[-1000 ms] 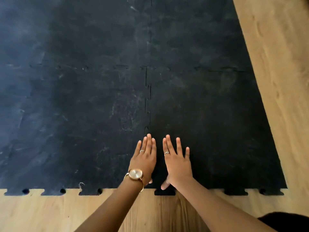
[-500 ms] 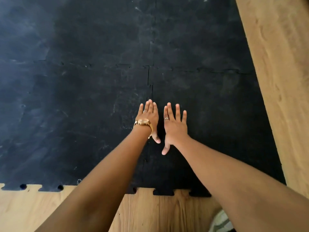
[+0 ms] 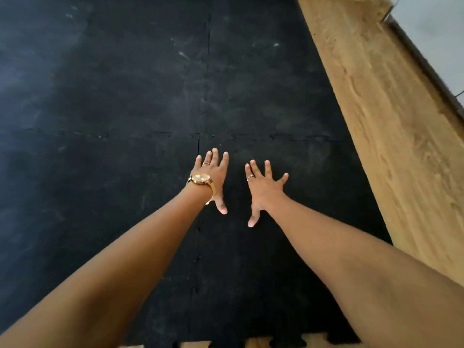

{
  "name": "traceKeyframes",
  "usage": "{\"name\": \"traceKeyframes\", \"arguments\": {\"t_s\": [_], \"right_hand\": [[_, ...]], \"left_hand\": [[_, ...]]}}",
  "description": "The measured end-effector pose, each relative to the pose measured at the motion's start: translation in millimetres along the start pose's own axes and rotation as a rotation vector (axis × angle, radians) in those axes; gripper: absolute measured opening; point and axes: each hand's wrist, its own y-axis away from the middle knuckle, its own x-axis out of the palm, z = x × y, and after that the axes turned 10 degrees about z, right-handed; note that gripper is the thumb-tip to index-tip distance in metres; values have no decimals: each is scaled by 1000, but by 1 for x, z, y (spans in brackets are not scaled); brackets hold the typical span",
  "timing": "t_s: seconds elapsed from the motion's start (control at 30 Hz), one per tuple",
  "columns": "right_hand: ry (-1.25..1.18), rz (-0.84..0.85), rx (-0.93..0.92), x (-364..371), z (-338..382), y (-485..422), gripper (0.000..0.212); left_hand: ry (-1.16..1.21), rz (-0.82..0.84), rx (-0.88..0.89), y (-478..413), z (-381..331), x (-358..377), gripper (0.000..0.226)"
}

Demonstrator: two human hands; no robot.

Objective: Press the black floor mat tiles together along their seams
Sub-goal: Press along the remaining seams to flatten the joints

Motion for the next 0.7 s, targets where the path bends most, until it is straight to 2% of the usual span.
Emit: {"name": "traceKeyframes", "arguments": {"t_s": [0.13, 0.33, 0.47, 0.6, 0.7], "right_hand": [[-36, 79, 9, -18, -23, -29, 166], [-124, 97, -65, -16, -34, -46, 171], [-123, 94, -75, -20, -34, -39, 168], [-161, 32, -125, -26, -45, -32, 155], [-194, -34, 7, -29, -85, -30, 150]], "left_hand": [[37, 59, -20, -39, 4, -14, 169], [71, 133, -47, -52, 6, -19, 177], [24, 166, -96, -42, -3, -29, 175], [-32, 263, -204, -41, -26, -41, 170], [-36, 240, -140, -48, -58, -56, 167]]}}
